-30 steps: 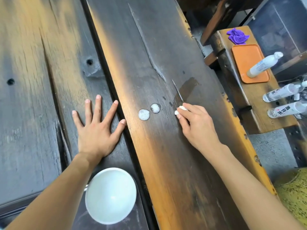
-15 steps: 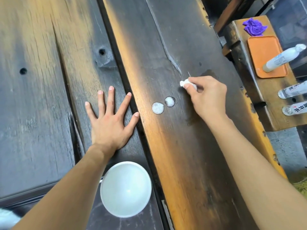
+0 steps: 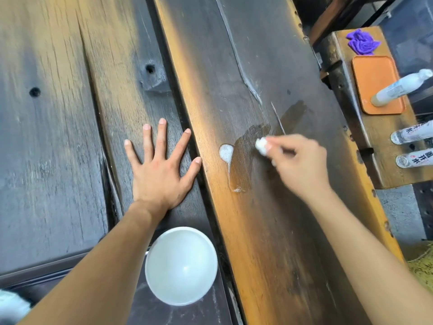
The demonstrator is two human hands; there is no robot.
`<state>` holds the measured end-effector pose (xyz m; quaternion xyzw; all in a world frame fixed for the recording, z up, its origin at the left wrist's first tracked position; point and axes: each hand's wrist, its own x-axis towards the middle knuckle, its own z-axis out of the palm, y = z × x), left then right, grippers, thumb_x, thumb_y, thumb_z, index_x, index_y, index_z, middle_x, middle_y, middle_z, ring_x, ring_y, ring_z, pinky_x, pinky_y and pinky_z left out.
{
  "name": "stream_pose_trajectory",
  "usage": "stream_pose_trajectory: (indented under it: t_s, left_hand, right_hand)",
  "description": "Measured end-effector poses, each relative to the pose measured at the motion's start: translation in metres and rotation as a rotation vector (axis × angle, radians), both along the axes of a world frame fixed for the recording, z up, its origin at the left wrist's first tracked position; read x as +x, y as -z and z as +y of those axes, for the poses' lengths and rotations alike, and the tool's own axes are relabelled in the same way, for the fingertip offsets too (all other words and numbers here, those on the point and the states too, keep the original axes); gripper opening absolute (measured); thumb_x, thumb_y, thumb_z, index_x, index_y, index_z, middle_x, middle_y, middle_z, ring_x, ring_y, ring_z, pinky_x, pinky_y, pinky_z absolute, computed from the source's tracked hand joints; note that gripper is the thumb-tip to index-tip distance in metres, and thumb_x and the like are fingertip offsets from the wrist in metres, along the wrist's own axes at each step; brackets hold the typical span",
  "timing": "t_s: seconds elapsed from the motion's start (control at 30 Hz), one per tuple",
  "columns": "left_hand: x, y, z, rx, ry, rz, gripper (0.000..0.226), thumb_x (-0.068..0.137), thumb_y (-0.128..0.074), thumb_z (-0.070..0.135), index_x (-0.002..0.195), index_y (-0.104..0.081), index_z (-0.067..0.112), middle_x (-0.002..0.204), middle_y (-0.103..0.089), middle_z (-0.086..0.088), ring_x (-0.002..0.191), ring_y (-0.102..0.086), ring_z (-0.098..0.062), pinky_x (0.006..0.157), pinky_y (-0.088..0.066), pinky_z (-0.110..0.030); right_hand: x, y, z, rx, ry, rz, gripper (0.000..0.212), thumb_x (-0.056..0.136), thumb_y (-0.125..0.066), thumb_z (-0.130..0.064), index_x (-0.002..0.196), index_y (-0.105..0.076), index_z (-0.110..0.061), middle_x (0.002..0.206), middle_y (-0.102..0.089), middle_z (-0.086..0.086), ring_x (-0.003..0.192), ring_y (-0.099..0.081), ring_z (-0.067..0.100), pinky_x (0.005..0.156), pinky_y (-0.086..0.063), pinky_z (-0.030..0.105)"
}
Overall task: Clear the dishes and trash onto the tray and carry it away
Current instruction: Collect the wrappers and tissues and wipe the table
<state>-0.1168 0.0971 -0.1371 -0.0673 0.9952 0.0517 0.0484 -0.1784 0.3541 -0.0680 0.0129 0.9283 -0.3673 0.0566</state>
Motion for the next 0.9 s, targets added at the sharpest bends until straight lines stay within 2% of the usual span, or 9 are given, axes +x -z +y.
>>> stream_pose_trajectory:
  t_s: [0.1, 0.17, 0.27, 0.4, 0.5, 0.63, 0.73, 0.8, 0.9]
  left_hand:
    - [0.0, 0.001, -0.001, -0.001, -0.004, 0.008, 0.068, 0.095, -0.02, 0.073, 0.157, -0.018, 0.044, 0.168, -0.001, -0.007, 0.154, 0.002, -0.035, 0.114, -0.004, -0.07]
    - [0.0, 0.001, -0.001, 0.009, -0.003, 0.012, 0.068, 0.095, -0.021, 0.073, 0.157, -0.019, 0.044, 0.168, -0.001, -0.007, 0.154, 0.001, -0.035, 0.114, -0.003, -0.07]
    - [0.0, 0.002, -0.001, 0.019, -0.005, 0.017, 0.068, 0.095, -0.023, 0.072, 0.156, -0.019, 0.044, 0.169, -0.001, -0.007, 0.154, 0.001, -0.035, 0.114, -0.002, -0.07]
    - [0.0, 0.001, -0.001, 0.029, -0.004, 0.022, 0.067, 0.095, -0.023, 0.072, 0.156, -0.019, 0.044, 0.168, -0.001, -0.007, 0.154, 0.002, -0.035, 0.114, -0.001, -0.07]
    - [0.0, 0.0, -0.001, 0.011, -0.003, 0.014, 0.068, 0.095, -0.021, 0.072, 0.157, -0.018, 0.044, 0.168, 0.0, -0.007, 0.154, 0.003, -0.035, 0.114, -0.002, -0.07]
    - [0.0, 0.0, -0.001, 0.014, -0.001, 0.019, 0.067, 0.095, -0.021, 0.072, 0.156, -0.02, 0.044, 0.168, -0.002, -0.008, 0.153, 0.001, -0.036, 0.114, -0.004, -0.07]
    - [0.0, 0.001, -0.001, 0.012, -0.003, 0.023, 0.066, 0.095, -0.022, 0.071, 0.156, -0.02, 0.045, 0.168, -0.003, -0.008, 0.154, 0.001, -0.036, 0.113, -0.004, -0.07]
    - [0.0, 0.001, -0.001, 0.018, 0.0, 0.026, 0.066, 0.095, -0.023, 0.071, 0.156, -0.02, 0.045, 0.168, -0.003, -0.008, 0.154, 0.001, -0.036, 0.114, -0.004, -0.07]
    - [0.0, 0.001, -0.002, 0.022, 0.0, 0.028, 0.066, 0.095, -0.023, 0.071, 0.156, -0.021, 0.044, 0.168, -0.002, -0.008, 0.153, 0.001, -0.036, 0.114, -0.003, -0.07]
  right_hand:
    - [-0.041, 0.003, -0.007, 0.082, 0.077, 0.013, 0.027, 0.088, -0.064, -0.041, 0.089, -0.077, -0.018, 0.069, -0.069, 0.006, 0.076, -0.063, 0.02, 0.079, -0.044, 0.022]
    - [-0.048, 0.012, -0.025, 0.114, -0.003, 0.019, 0.027, 0.09, -0.062, -0.035, 0.088, -0.075, -0.011, 0.078, -0.071, 0.009, 0.085, -0.063, 0.025, 0.084, -0.043, 0.028]
    - [-0.035, 0.021, -0.054, 0.158, -0.198, 0.056, 0.022, 0.091, -0.064, -0.021, 0.106, -0.079, -0.016, 0.105, -0.072, 0.005, 0.101, -0.064, 0.021, 0.094, -0.039, 0.023]
    - [0.011, 0.017, -0.057, 0.118, -0.418, 0.02, 0.022, 0.09, -0.069, -0.021, 0.109, -0.078, -0.015, 0.105, -0.07, -0.002, 0.095, -0.064, 0.016, 0.094, -0.048, 0.028]
    - [0.029, 0.006, -0.035, 0.11, -0.493, -0.176, 0.016, 0.088, -0.071, -0.021, 0.102, -0.08, -0.021, 0.1, -0.07, -0.01, 0.093, -0.063, 0.008, 0.093, -0.05, 0.031]
    - [0.003, -0.003, -0.013, -0.119, -0.189, -0.317, 0.011, 0.081, -0.077, -0.027, 0.089, -0.082, -0.032, 0.085, -0.077, -0.005, 0.07, -0.067, 0.009, 0.085, -0.057, 0.043]
    - [-0.036, 0.008, -0.015, -0.141, 0.164, -0.12, 0.012, 0.079, -0.074, -0.04, 0.087, -0.081, -0.034, 0.077, -0.077, -0.006, 0.072, -0.068, 0.008, 0.088, -0.056, 0.037]
    - [-0.05, 0.013, -0.028, -0.004, 0.151, -0.011, 0.013, 0.083, -0.07, -0.035, 0.09, -0.081, -0.031, 0.084, -0.077, -0.006, 0.086, -0.071, 0.012, 0.092, -0.051, 0.031]
    - [-0.036, 0.017, -0.049, 0.15, -0.167, 0.04, 0.017, 0.087, -0.067, -0.02, 0.097, -0.081, -0.019, 0.098, -0.076, 0.0, 0.098, -0.067, 0.018, 0.096, -0.047, 0.033]
